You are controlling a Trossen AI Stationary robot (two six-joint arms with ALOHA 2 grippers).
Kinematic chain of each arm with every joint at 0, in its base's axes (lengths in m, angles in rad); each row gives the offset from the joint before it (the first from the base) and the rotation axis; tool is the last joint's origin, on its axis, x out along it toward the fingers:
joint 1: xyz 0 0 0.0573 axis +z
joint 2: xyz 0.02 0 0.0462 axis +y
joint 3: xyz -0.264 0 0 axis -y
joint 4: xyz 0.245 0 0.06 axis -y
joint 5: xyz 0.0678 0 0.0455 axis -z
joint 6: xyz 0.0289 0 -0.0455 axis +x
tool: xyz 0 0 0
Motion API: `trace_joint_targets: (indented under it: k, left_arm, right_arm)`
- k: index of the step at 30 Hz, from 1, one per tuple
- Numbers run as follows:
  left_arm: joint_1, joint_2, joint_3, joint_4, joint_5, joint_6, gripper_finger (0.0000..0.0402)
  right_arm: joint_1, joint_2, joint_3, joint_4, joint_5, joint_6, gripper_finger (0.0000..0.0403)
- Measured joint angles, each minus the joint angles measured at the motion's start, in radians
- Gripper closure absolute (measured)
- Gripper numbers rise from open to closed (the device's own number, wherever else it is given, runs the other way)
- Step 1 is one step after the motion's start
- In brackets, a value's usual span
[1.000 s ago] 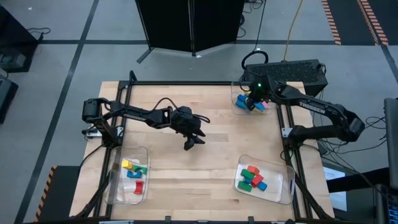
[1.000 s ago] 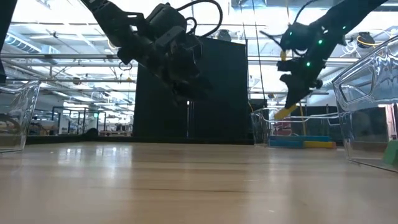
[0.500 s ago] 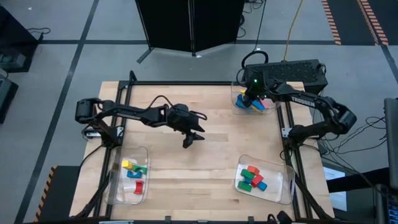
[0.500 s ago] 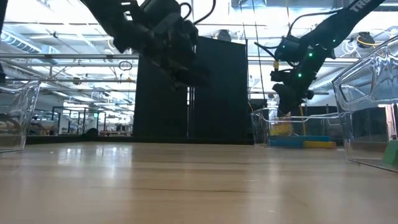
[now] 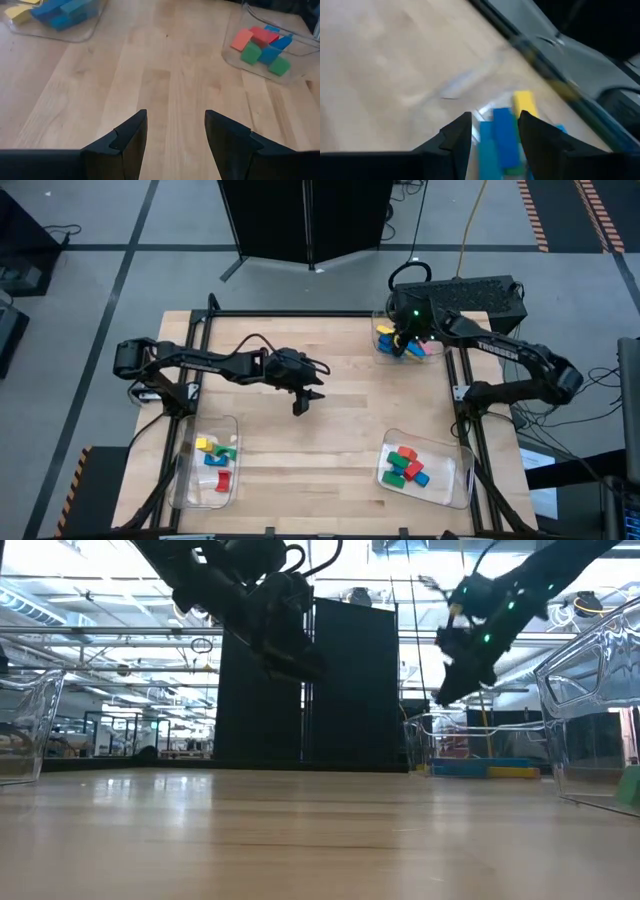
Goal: Sort blocks by size
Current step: Adjust the transparent bins on the bottom of the table
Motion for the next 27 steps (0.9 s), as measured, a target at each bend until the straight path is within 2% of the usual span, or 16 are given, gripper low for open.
trace_joint_targets:
  k: [8, 13, 20, 27]
  left_arm:
    - [0.000, 0.000, 0.000, -0.017, -0.010, 0.000, 0.0203]
    - [0.001, 0.000, 0.000, -0.018, -0.037, -0.001, 0.0203]
    - [-0.006, 0.000, 0.000, -0.018, -0.038, -0.008, 0.0203]
    - [-0.021, 0.000, 0.000, -0.019, -0.038, -0.011, 0.0203]
  right_arm:
    - [0.163, -0.145, 0.000, -0.089, -0.015, 0.084, 0.0265]
    - [0.284, -0.187, 0.000, -0.109, -0.015, 0.151, 0.0270]
    - [0.503, -0.177, 0.000, -0.098, -0.012, 0.294, 0.0278]
    - [0.710, -0.082, 0.000, -0.041, -0.012, 0.399, 0.0308]
